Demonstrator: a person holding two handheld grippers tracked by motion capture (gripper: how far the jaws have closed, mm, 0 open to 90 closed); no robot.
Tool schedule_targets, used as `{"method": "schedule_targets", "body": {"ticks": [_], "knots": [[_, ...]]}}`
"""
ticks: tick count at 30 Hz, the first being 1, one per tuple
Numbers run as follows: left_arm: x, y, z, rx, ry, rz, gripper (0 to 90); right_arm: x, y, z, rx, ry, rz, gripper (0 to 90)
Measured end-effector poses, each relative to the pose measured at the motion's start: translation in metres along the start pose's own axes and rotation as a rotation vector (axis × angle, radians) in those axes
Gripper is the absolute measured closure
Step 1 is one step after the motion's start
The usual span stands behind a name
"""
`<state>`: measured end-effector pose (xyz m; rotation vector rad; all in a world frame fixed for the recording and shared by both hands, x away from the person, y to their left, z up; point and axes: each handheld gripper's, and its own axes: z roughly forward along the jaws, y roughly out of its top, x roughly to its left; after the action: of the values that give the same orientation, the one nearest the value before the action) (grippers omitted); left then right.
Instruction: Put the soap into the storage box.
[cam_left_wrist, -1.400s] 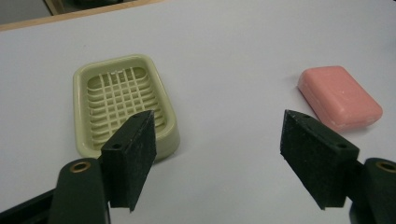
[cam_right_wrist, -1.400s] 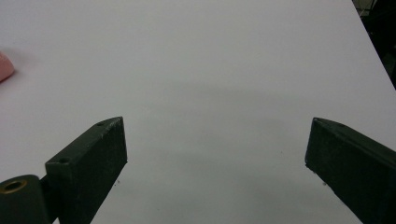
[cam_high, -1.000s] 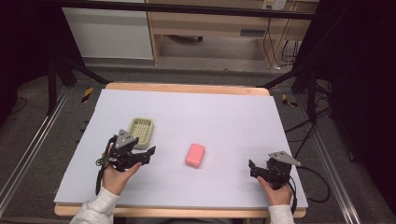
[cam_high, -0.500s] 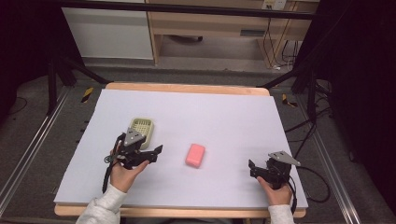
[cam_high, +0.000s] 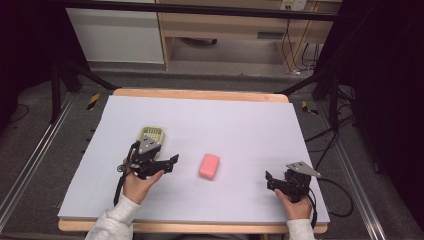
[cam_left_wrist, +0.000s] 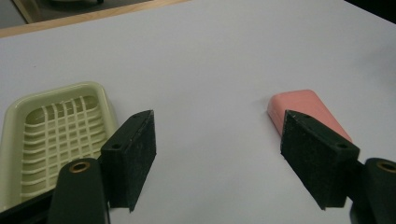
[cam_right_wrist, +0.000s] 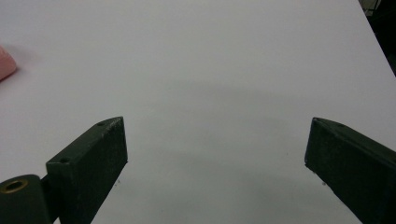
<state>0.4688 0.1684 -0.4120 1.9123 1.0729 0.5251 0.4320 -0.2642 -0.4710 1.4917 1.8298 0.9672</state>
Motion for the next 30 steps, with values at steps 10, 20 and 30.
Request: {"method": "schedule_targets", "body": {"ticks": [10,20,30], "knots": [[-0.006,0.006,0.009,0.009,-0.007,0.006,26.1,0.000,0.000,0.000,-0.001,0.001,0.003,6.1],[-0.012,0.011,0.016,0.015,-0.018,0.015,25.7,0.000,0.000,0.000,-0.002,0.000,0.003,6.1],[-0.019,0.014,0.025,0.032,-0.029,0.029,24.2,-0.001,0.000,0.000,0.000,-0.001,0.006,6.1]]}}
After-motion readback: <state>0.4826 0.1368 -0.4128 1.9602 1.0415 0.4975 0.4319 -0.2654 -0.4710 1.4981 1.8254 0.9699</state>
